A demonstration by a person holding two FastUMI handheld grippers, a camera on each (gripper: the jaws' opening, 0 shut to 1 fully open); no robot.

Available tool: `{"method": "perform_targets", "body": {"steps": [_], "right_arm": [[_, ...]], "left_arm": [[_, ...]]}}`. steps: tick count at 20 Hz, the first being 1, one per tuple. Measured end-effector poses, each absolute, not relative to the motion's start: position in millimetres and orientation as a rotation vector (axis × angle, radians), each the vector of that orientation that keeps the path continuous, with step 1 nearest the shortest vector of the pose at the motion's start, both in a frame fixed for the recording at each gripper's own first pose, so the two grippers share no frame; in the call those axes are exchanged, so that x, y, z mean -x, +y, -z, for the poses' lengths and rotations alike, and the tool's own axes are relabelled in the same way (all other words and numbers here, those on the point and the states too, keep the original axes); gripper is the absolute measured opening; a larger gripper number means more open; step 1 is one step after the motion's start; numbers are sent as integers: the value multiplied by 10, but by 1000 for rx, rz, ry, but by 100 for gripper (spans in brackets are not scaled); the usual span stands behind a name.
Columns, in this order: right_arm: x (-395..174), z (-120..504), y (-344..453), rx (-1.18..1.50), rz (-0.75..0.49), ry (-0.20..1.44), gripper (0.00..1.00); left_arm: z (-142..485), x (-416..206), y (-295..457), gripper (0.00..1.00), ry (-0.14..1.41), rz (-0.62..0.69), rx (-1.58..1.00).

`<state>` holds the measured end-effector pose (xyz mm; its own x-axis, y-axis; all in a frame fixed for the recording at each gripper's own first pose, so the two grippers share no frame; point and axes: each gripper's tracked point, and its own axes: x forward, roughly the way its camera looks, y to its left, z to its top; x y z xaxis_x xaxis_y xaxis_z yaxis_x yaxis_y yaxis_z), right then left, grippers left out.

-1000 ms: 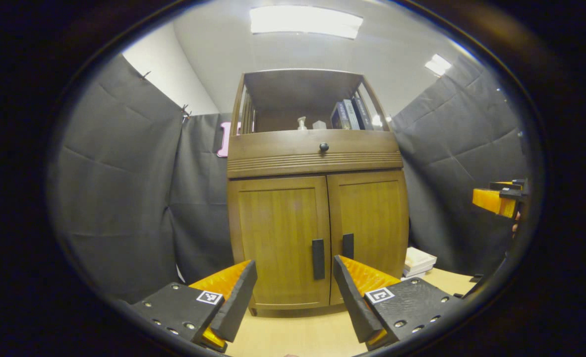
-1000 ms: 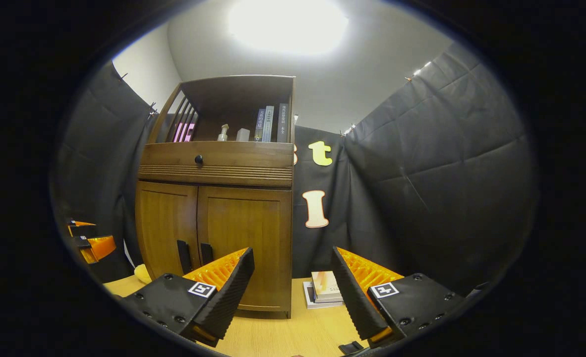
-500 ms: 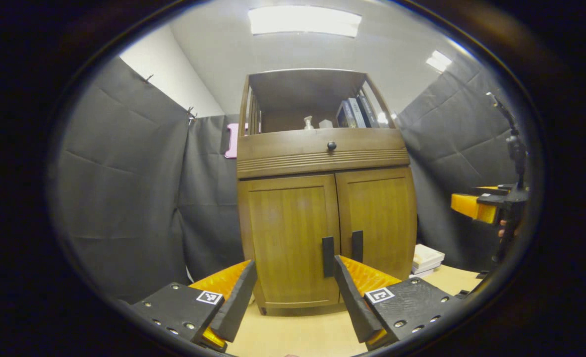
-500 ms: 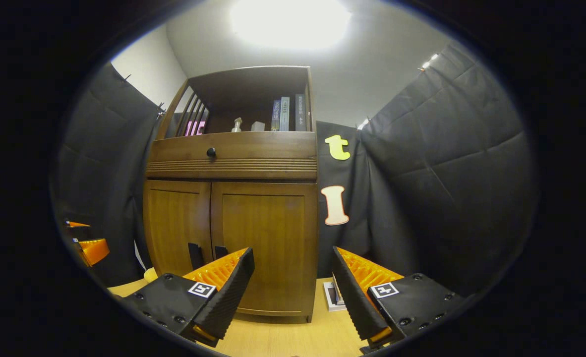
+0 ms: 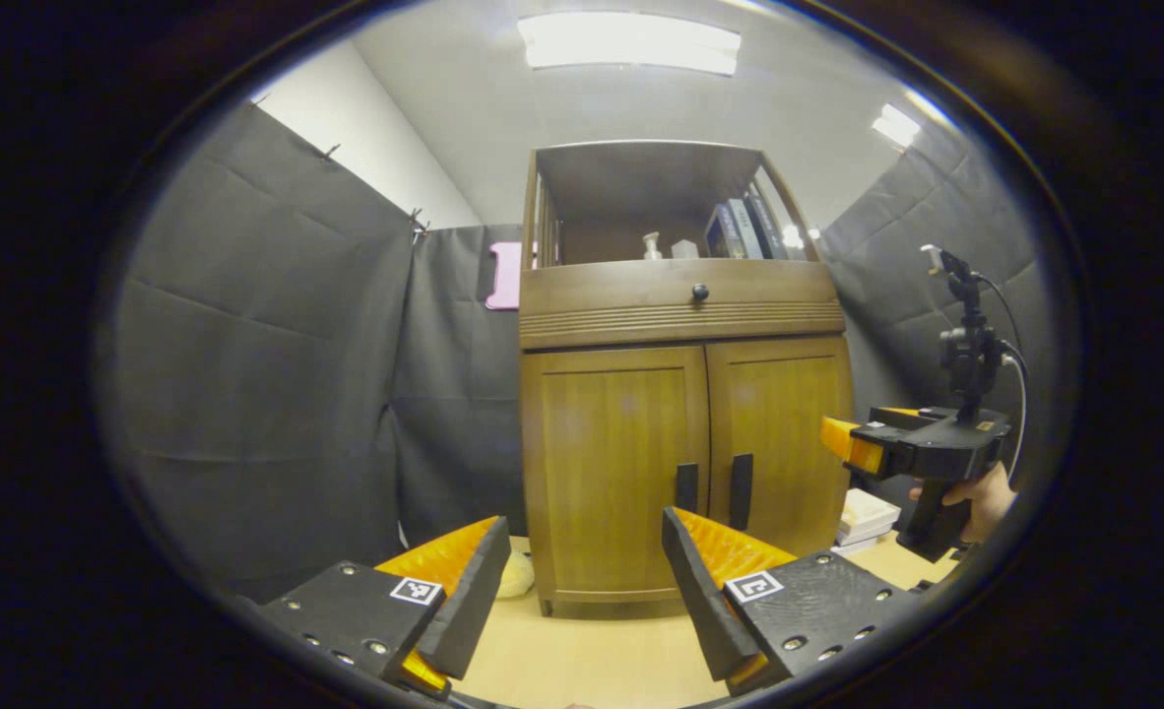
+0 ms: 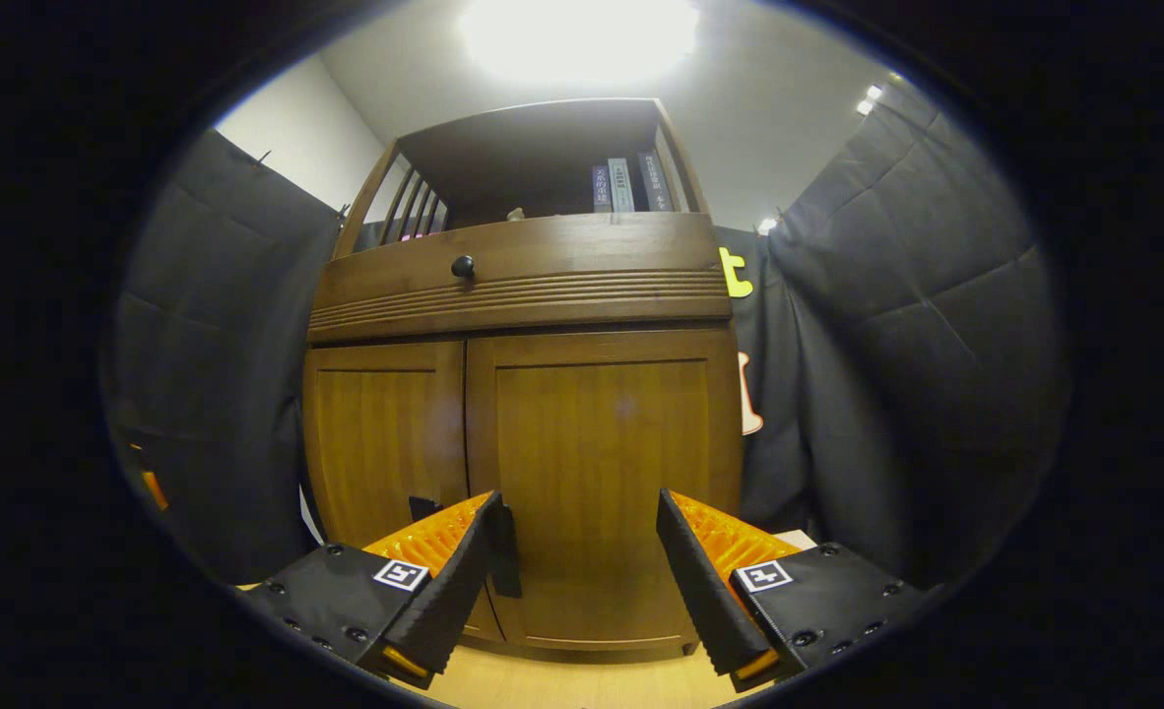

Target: Open the right door of the double-door shoe cabinet with the right hand, and open the left door with the left hand.

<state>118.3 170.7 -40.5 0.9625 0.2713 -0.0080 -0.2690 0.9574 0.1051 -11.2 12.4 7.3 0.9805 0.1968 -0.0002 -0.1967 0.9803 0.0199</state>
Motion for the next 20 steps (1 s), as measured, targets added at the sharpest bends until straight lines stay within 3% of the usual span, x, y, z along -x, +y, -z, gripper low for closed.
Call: {"method": "perform_targets", "body": {"steps": [15, 18, 20], "right_arm": [[-1883, 1037, 2531, -147, -345, 121, 98], [-1980, 1159, 2664, -135, -360, 148, 87], [-2038, 1268, 2733, -118, -367, 165, 87]], "left_arm": [[-174, 403, 561, 90, 27, -372, -65], [-193, 414, 627, 90, 25, -395, -67], [-194, 440, 644, 90, 26, -408, -65]]}}
